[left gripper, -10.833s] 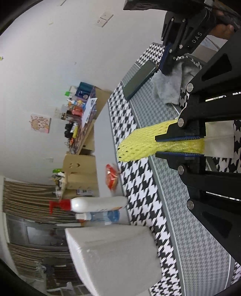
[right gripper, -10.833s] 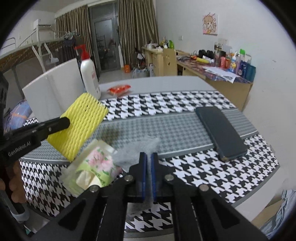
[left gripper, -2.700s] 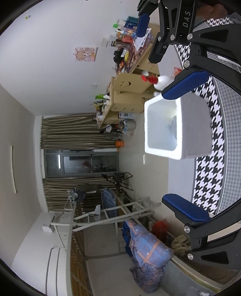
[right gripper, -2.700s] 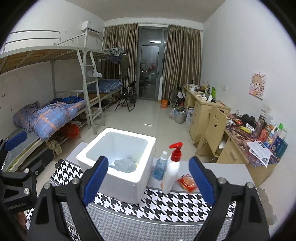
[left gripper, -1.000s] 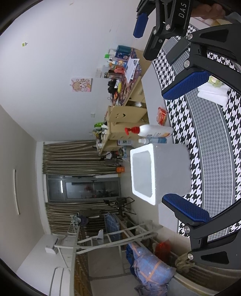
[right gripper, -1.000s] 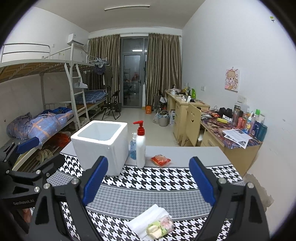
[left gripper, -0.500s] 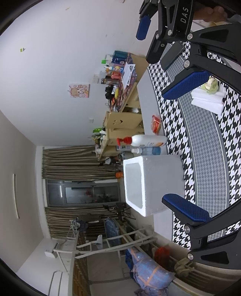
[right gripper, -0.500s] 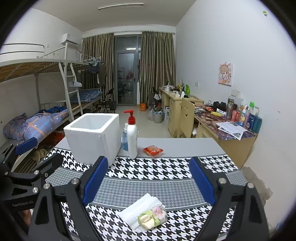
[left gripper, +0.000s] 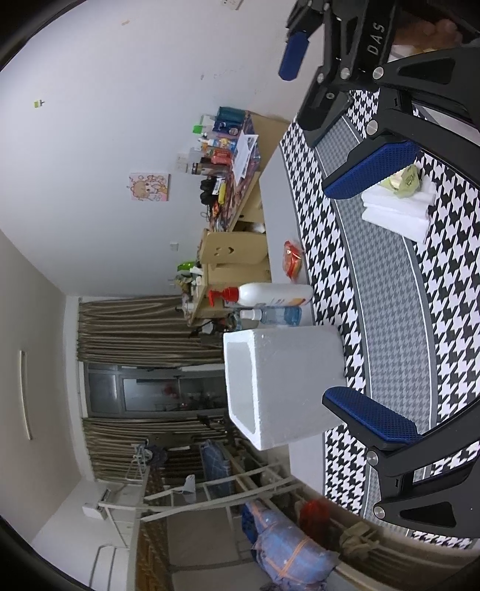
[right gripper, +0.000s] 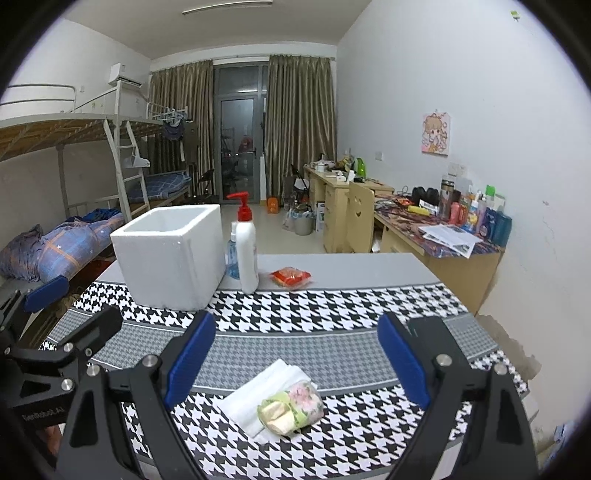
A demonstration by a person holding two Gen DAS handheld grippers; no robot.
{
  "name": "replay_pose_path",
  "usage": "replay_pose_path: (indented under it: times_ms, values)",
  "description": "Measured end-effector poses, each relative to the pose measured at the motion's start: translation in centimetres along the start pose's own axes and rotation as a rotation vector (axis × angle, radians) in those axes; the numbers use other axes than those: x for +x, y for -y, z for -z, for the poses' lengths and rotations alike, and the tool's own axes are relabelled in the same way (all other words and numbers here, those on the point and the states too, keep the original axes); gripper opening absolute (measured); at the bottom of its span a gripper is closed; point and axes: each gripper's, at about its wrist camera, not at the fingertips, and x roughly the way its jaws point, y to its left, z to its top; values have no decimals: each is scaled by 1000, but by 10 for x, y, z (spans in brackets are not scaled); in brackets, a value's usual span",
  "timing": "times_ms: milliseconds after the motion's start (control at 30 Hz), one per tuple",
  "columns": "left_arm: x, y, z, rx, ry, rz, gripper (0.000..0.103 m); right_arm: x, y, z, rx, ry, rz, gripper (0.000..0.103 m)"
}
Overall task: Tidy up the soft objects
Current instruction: 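Bring both tools over the white tissue and floral wet-wipe pack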
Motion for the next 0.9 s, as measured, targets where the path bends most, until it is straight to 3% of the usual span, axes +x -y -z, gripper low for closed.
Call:
replay_pose_path:
  times_ms: [333,900]
  values:
    - [9,9,17,12,-14,11,102,9,13,18,23,-42,13,92]
    - [30,13,41,5,-106,50,102,33,18,45,31,-129,35,92]
